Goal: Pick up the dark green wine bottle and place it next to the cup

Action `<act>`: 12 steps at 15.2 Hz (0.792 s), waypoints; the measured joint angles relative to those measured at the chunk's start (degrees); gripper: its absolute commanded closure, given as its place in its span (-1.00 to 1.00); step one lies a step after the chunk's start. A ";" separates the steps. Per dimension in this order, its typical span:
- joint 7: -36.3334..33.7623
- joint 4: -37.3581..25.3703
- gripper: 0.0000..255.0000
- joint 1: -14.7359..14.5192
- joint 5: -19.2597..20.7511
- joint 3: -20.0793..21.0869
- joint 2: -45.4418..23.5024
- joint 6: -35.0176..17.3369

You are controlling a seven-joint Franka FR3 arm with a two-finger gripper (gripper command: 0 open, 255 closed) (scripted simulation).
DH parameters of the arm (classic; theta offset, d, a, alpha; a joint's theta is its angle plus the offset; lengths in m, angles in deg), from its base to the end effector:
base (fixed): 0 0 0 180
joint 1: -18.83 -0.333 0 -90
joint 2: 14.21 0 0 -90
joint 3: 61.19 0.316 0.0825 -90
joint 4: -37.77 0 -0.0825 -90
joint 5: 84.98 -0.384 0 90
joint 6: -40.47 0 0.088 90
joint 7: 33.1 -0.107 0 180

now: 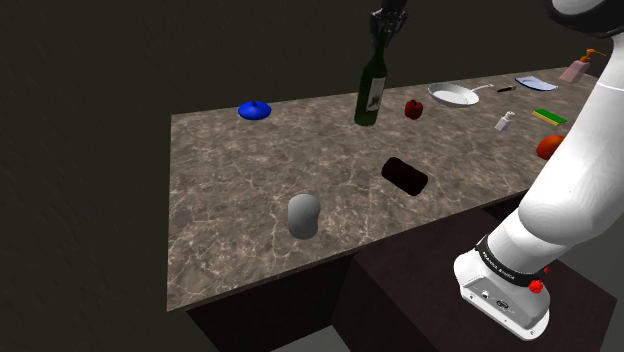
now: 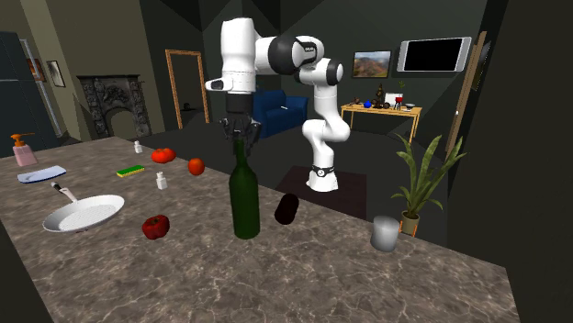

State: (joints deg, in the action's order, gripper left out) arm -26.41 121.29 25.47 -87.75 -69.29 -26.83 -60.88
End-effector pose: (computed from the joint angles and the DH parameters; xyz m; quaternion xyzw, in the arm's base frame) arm 0.6195 -0.1489 0.5669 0.9963 -0.0714 0.0473 0.0002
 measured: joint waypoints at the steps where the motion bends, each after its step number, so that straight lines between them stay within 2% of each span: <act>1: -0.03 -0.60 1.00 0.00 0.02 0.00 0.14 0.75; 10: 0.11 -10.59 1.00 0.46 -0.32 -0.13 -2.12 8.49; 12: -0.96 -9.52 1.00 -0.33 0.12 0.19 -0.20 9.33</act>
State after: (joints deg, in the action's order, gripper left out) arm -27.37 111.77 25.13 -87.63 -69.10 -27.02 -51.55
